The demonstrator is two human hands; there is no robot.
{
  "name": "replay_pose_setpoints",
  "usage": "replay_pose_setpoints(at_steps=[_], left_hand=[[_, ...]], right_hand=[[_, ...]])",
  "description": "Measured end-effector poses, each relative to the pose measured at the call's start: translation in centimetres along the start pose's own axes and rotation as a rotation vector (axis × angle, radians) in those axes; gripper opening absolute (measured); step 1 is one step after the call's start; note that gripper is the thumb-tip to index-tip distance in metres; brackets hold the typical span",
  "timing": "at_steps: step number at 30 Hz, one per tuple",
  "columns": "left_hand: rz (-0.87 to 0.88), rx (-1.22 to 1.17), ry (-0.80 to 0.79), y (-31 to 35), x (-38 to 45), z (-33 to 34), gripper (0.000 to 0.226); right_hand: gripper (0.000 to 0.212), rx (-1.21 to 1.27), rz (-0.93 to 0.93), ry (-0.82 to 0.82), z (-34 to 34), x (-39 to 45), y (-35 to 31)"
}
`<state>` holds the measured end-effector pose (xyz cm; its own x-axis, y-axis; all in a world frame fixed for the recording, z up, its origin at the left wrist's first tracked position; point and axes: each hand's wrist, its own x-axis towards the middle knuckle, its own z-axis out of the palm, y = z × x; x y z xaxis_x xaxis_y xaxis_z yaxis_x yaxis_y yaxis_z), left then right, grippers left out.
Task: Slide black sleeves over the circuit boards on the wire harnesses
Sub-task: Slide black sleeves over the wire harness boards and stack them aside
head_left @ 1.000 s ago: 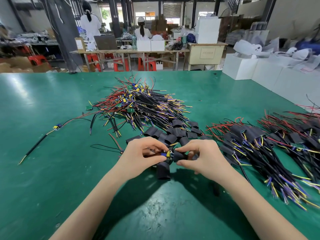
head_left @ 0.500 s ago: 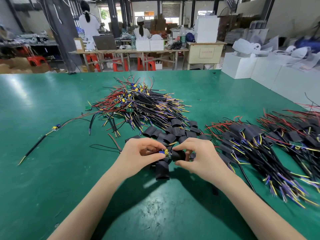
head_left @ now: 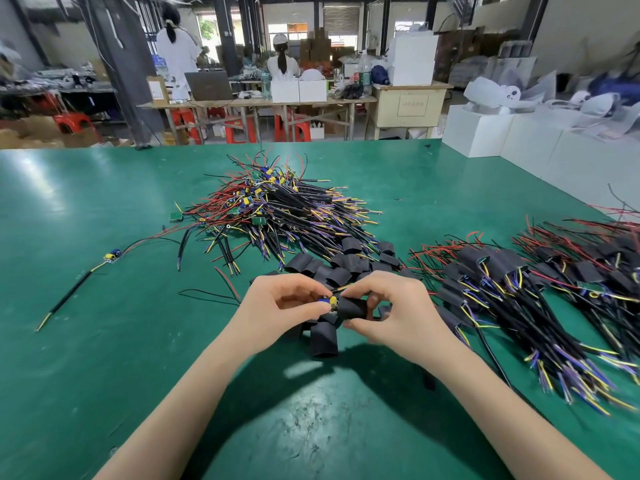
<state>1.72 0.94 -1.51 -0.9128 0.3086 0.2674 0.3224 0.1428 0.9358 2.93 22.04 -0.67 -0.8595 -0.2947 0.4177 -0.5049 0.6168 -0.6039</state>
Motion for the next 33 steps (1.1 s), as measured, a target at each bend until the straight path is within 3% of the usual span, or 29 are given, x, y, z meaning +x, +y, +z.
replay_pose_setpoints(at_steps=[10, 15, 19, 27, 33], left_hand=[[0.039, 0.046, -0.038, 0.0, 0.0, 0.0, 0.022], [0.019, 0.006, 0.076, -0.4, 0.2, 0.0, 0.018], [0.054, 0.012, 0.115, -0.7, 0.3, 0.2, 0.022], [0.115, 0.073, 0.129, -1.1, 0.3, 0.3, 0.022], [0.029, -0.028, 0.052, -0.7, 0.3, -0.8, 0.021]], right_hand=[[0.036, 0.007, -0.036, 0.035, 0.5, -0.4, -0.3], [0.038, -0.151, -0.014, 0.169, 0.4, -0.3, -0.1], [0.028, -0.428, 0.044, 0.04, 0.9, -0.6, 0.2], [0.024, -0.457, -0.014, 0.038, 2.3, -0.9, -0.3], [0.02, -0.415, 0.027, 0.064, 1.7, -0.6, 0.0]])
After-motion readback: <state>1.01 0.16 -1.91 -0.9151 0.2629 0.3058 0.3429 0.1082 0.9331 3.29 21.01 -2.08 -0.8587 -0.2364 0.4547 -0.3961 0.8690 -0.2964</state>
